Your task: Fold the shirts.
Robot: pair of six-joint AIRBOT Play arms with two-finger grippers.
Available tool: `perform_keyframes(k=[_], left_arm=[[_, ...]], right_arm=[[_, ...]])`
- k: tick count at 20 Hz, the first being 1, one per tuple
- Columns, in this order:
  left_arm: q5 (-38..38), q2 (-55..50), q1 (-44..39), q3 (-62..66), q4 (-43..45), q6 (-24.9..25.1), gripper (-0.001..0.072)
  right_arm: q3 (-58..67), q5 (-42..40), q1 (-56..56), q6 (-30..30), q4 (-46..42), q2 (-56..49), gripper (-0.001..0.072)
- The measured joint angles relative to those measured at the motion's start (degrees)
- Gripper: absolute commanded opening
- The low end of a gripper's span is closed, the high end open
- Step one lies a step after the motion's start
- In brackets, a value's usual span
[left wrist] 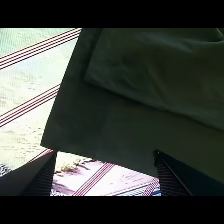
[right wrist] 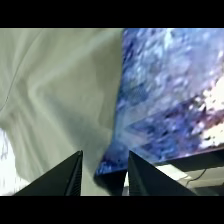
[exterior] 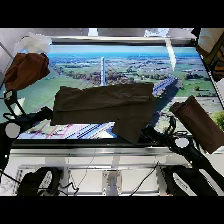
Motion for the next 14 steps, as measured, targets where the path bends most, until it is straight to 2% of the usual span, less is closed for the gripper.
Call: perform_keyframes(k=[14], left_arm=[[-0.02, 0.0, 0.0, 0.0, -0.09, 0.02, 0.0694]], right_arm=[[0.07, -0.31, 1.2, 1.05, 5.86, -4.76, 0.0344]])
